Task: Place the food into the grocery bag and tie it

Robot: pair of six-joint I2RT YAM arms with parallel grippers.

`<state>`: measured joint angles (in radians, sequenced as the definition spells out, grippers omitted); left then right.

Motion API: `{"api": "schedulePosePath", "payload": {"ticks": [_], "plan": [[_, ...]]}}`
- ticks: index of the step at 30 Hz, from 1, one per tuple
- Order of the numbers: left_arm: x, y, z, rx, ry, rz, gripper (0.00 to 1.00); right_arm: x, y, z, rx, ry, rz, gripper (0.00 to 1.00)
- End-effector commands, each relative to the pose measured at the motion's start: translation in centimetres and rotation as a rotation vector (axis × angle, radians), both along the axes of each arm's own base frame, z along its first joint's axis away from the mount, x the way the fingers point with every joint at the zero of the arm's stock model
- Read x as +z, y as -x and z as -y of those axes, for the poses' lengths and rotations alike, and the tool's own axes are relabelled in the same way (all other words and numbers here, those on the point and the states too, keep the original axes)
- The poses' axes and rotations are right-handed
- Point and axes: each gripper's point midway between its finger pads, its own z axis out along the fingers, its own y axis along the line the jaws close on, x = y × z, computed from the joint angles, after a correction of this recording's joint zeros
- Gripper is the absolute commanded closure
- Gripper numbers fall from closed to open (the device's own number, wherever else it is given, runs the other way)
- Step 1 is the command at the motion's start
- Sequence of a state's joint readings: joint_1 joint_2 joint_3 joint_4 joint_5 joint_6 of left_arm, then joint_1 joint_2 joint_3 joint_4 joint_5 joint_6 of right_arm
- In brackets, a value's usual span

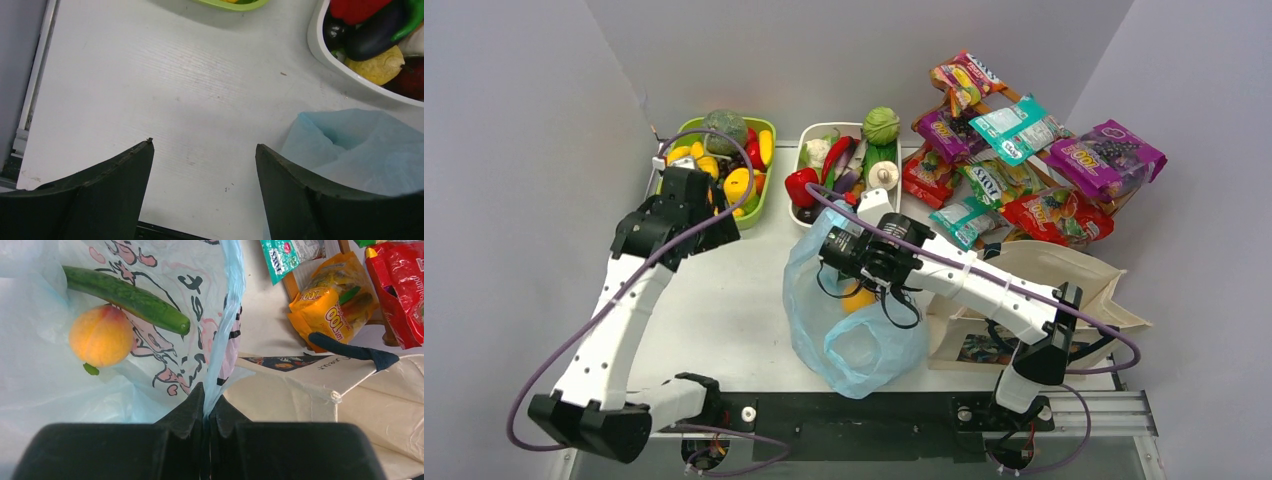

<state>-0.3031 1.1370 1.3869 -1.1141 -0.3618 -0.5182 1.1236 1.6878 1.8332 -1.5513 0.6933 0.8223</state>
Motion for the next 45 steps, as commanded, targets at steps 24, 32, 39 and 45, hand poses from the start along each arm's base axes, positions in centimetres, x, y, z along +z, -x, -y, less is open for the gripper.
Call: {"api": "schedulePosePath", "payload": {"ticks": [24, 32, 39, 45], "plan": [[-5.7, -22.8, -0.8, -0.025, -0.016, 0.07, 0.21, -1.5, 0.9, 1.3, 0.026, -0.123, -0.074, 1.0], [-7.9, -24.8, -0.9, -0.031, -0.036, 0.048, 0.2, -2.2, 0.9, 1.1, 0.034, -0.114, -0.095, 1.0], [-9.6, -26.1, -0.5, -0.031, -0.027, 0.032, 0.2, -2.5, 1.0, 0.5, 0.043, -0.138, -0.11, 1.0], [-11.6, -26.6, -0.8, -0.019, -0.047, -0.019, 0.2, -2.5, 1.1, 0.3, 0.045, -0.15, -0.111, 1.0]]}}
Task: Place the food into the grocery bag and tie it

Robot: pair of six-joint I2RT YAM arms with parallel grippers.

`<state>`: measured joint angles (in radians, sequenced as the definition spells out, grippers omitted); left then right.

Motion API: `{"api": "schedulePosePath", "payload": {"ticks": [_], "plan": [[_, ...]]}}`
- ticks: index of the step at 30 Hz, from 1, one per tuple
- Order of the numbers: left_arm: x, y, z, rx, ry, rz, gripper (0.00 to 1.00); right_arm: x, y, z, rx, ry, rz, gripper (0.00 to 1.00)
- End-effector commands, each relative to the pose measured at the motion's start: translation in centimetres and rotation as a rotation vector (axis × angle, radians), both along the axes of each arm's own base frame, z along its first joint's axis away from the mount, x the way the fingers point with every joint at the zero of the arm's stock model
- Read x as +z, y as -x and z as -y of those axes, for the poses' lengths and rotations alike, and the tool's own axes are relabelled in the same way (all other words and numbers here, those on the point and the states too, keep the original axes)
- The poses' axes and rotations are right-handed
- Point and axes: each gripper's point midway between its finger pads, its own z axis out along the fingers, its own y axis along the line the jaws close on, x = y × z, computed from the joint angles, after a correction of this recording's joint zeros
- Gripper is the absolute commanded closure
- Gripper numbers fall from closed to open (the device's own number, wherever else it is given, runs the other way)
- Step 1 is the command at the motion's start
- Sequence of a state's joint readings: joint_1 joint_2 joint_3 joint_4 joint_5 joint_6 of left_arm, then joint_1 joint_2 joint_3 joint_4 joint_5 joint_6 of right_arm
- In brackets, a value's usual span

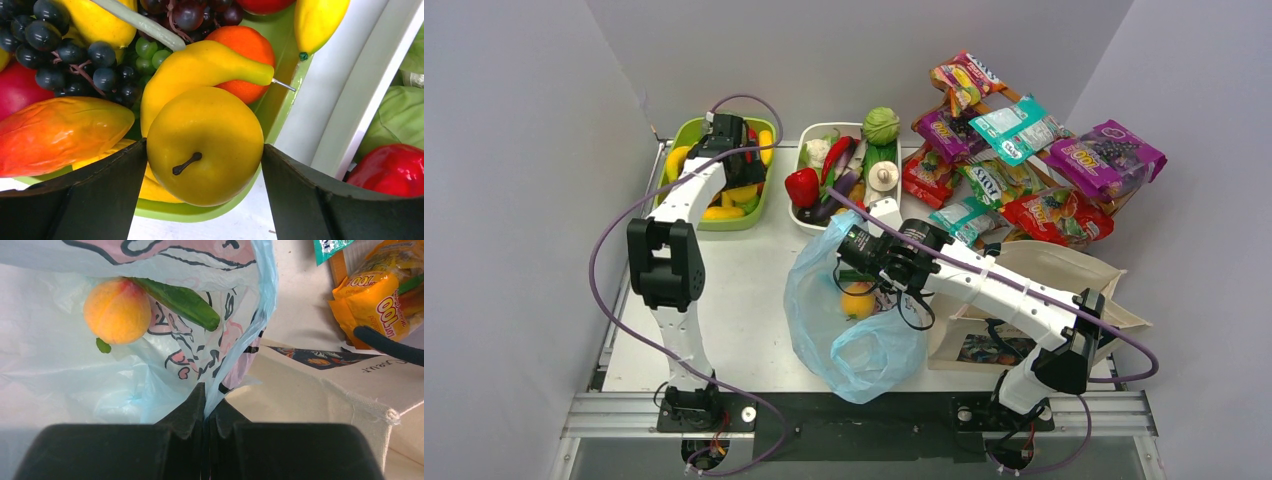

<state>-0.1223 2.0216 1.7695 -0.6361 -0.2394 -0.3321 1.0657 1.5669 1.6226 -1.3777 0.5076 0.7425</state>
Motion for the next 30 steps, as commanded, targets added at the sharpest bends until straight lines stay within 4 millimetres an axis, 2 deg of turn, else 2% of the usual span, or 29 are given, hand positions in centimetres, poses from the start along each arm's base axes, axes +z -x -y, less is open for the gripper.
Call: {"api": "schedulePosePath", "payload": {"ticks": [1, 3, 5, 6, 7, 9, 10, 11, 12, 13, 19, 21, 22, 23, 24, 25, 26, 27, 28, 29, 30], "plan": [[1.4, -1.7, -0.5, 0.016, -0.011, 0.053, 0.2, 0.7, -0.3, -0.1, 0.0, -0.041, 0.02, 1.0], [1.2, -1.6, -0.6, 0.022, -0.015, 0.047, 0.26, 0.7, -0.2, -0.2, 0.002, -0.043, 0.016, 1.0], [1.2, -1.5, -0.7, 0.024, -0.017, 0.047, 0.38, 0.7, -0.2, -0.3, 0.004, -0.047, 0.014, 1.0], [1.6, -1.5, -0.6, 0.022, -0.014, 0.056, 0.5, 0.7, -0.2, -0.4, 0.005, -0.048, 0.014, 1.0], [1.6, -1.3, -0.6, 0.02, -0.012, 0.056, 0.56, 0.7, -0.2, -0.4, 0.006, -0.048, 0.013, 1.0], [2.4, -1.1, -0.3, 0.011, 0.001, 0.069, 0.76, 0.7, -0.2, -0.5, 0.006, -0.05, 0.01, 1.0], [3.3, -0.8, -0.1, 0.008, 0.007, 0.08, 0.82, 0.7, -0.2, -0.5, 0.006, -0.051, 0.011, 1.0], [3.5, -0.5, -0.1, 0.014, 0.016, 0.081, 0.93, 0.7, -0.2, -0.6, 0.008, -0.052, 0.01, 1.0], [4.6, 0.0, 0.2, 0.013, 0.027, 0.095, 0.98, 0.7, -0.3, -0.7, 0.008, -0.056, 0.012, 1.0], [4.7, 0.4, 0.3, 0.018, 0.039, 0.094, 1.0, 0.7, -0.3, -0.7, 0.009, -0.058, 0.012, 1.0], [8.6, 4.5, 2.1, -0.021, 0.116, 0.133, 1.0, 0.5, -0.6, -1.2, 0.01, -0.064, 0.01, 1.0], [11.0, 6.6, 2.6, -0.047, 0.138, 0.166, 1.0, 0.3, -0.6, -1.3, 0.008, -0.066, 0.008, 1.0], [10.7, 7.6, 2.9, -0.061, 0.141, 0.147, 1.0, 0.3, -0.6, -1.4, 0.006, -0.07, 0.009, 1.0], [12.1, 8.9, 3.2, -0.076, 0.15, 0.165, 1.0, 0.2, -0.6, -1.5, 0.006, -0.074, 0.006, 1.0], [12.0, 9.9, 3.3, -0.073, 0.159, 0.156, 1.0, 0.2, -0.6, -1.5, 0.006, -0.076, 0.006, 1.0], [13.5, 11.4, 3.9, -0.091, 0.175, 0.187, 1.0, 0.2, -0.6, -1.6, 0.006, -0.079, 0.006, 1.0], [13.1, 12.5, 4.4, -0.101, 0.184, 0.178, 1.0, 0.1, -0.7, -1.7, 0.006, -0.077, 0.005, 1.0], [14.7, 14.2, 5.2, -0.128, 0.192, 0.216, 1.0, 0.2, -0.7, -1.6, 0.005, -0.079, 0.007, 1.0], [14.4, 15.2, 5.6, -0.132, 0.194, 0.209, 1.0, 0.2, -0.8, -1.7, 0.005, -0.076, 0.008, 1.0], [15.3, 17.1, 6.4, -0.158, 0.199, 0.228, 1.0, 0.1, -0.9, -1.8, 0.004, -0.076, 0.008, 1.0], [15.8, 18.0, 6.9, -0.168, 0.214, 0.239, 1.0, 0.1, -0.9, -1.8, 0.006, -0.074, 0.007, 1.0]]}}
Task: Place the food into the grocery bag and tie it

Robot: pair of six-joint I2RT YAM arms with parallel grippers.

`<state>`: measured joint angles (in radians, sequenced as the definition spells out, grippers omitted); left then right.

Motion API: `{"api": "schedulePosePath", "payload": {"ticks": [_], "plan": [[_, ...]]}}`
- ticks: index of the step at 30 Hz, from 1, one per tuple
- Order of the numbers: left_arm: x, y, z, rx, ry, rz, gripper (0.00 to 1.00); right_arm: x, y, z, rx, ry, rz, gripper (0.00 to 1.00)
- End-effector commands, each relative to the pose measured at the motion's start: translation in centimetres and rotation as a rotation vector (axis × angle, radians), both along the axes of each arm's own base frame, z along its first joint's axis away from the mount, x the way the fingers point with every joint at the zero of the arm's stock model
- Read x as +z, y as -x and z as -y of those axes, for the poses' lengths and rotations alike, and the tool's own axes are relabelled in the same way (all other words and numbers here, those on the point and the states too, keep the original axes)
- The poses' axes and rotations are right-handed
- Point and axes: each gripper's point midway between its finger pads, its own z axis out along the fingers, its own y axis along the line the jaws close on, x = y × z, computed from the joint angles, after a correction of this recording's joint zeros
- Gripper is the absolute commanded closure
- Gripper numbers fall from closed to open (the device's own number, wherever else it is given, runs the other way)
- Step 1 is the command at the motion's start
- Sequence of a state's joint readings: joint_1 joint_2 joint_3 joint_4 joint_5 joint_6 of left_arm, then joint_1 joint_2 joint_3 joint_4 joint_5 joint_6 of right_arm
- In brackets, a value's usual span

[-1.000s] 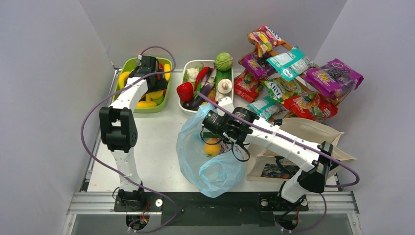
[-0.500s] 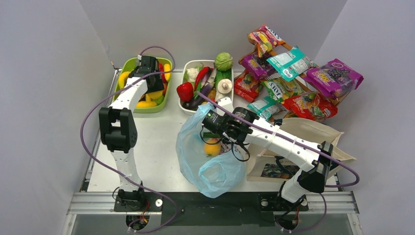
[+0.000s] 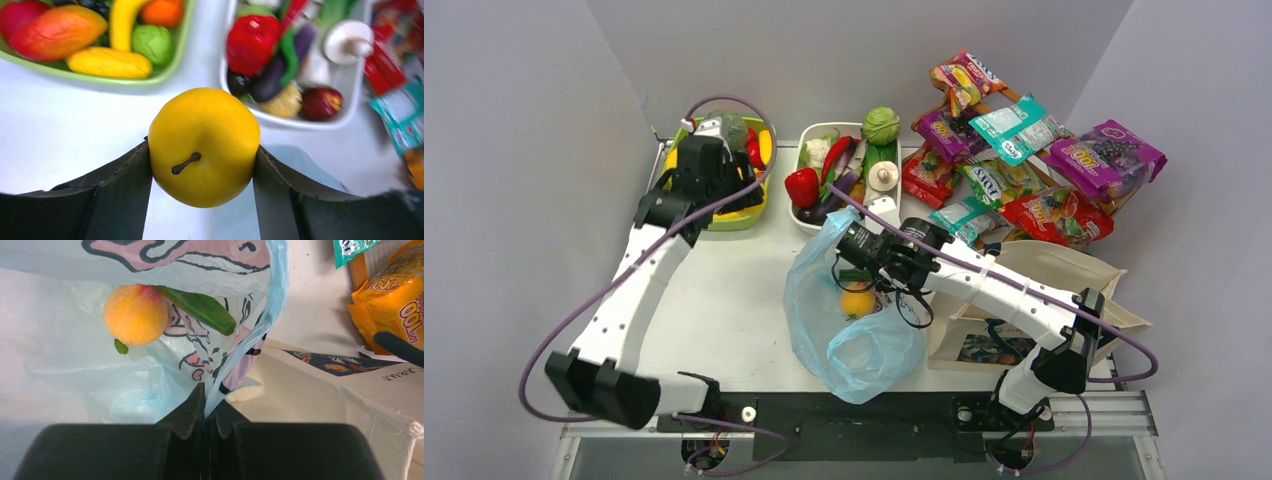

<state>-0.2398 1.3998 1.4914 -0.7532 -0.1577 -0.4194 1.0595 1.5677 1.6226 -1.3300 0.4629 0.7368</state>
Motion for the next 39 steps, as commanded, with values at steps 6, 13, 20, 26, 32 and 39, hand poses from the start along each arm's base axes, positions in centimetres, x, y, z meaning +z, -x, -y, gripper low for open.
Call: {"api": "schedulePosePath", "payload": {"ticks": [6, 13, 20, 26, 32, 39], "plan": [[7.0, 13.4, 4.8, -0.186, 0.117, 0.159, 1.0, 0.3, -1.0, -0.4, -0.009, -0.012, 0.023, 1.0], [10.3, 20.4, 6.8, -0.416, 0.291, 0.228, 1.0, 1.3, -1.4, -0.2, -0.04, -0.039, 0.061, 1.0], [12.5, 24.3, 11.2, -0.685, 0.561, 0.296, 1.0, 1.0, -1.3, 0.0, -0.055, -0.037, 0.058, 1.0], [11.2, 25.3, 13.5, -0.796, 0.629, 0.269, 1.0, 0.9, -1.0, 0.2, -0.062, -0.045, 0.055, 1.0], [9.0, 24.8, 16.2, -0.827, 0.597, 0.207, 1.0, 0.7, -1.0, 0.2, -0.06, -0.038, 0.054, 1.0], [4.9, 22.5, 17.1, -0.636, 0.358, 0.179, 1.0, 0.5, -0.9, 0.5, -0.054, -0.028, 0.049, 1.0]]}}
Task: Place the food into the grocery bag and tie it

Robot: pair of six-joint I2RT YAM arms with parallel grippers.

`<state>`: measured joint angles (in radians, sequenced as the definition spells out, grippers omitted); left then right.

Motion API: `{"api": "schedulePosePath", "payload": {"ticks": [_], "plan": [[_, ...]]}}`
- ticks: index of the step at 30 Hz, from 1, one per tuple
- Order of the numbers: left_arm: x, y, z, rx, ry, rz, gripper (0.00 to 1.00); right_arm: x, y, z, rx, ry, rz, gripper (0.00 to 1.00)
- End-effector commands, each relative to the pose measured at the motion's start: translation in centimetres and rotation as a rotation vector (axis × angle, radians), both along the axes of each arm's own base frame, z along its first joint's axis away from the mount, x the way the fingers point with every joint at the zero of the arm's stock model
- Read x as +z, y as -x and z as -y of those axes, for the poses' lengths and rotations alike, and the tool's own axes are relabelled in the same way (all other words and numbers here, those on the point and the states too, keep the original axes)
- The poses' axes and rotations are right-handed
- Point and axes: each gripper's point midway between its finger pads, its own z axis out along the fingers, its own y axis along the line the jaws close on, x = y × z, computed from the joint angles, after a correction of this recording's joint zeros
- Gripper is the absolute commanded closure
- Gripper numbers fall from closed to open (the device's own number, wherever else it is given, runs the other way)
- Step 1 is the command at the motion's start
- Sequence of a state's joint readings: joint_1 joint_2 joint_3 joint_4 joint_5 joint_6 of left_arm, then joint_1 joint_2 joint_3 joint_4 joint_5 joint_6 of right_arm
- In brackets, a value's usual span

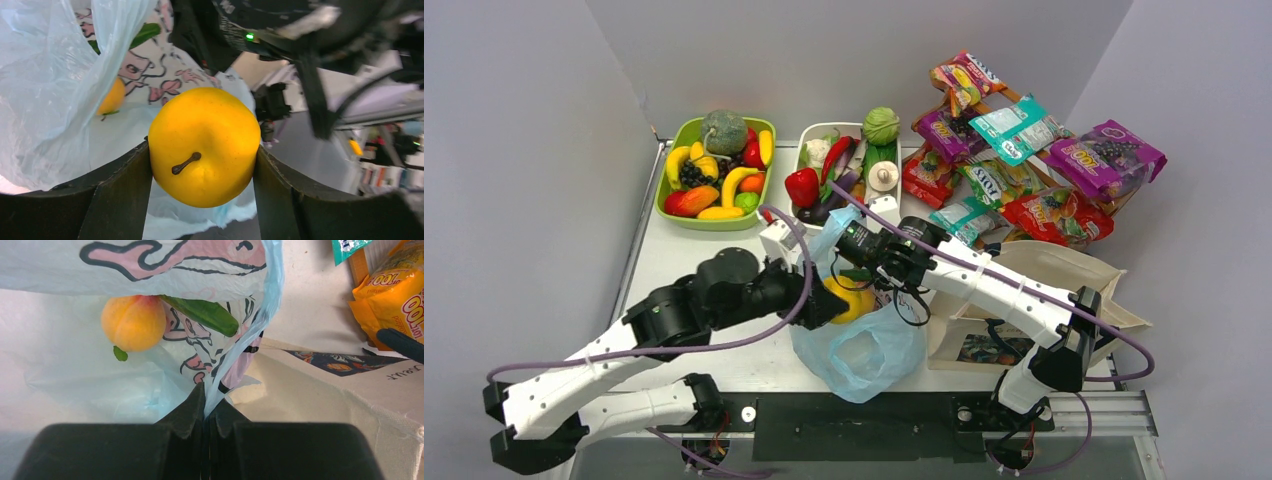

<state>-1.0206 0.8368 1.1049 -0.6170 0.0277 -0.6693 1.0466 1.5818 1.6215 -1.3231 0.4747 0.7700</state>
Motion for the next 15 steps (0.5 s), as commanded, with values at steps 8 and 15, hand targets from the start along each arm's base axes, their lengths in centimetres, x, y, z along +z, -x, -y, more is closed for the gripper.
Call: {"api": "schedulePosePath", "payload": {"ticks": [8, 15], "plan": [[-1.3, -7.0, -2.0, 0.379, -0.201, 0.115, 1.0, 1.0, 0.4, 0.8, 0.01, -0.052, 0.03, 1.0], [-3.1, -9.9, -2.3, 0.395, -0.243, 0.051, 1.0, 1.4, 1.1, 0.3, 0.033, -0.13, 0.016, 1.0]]}}
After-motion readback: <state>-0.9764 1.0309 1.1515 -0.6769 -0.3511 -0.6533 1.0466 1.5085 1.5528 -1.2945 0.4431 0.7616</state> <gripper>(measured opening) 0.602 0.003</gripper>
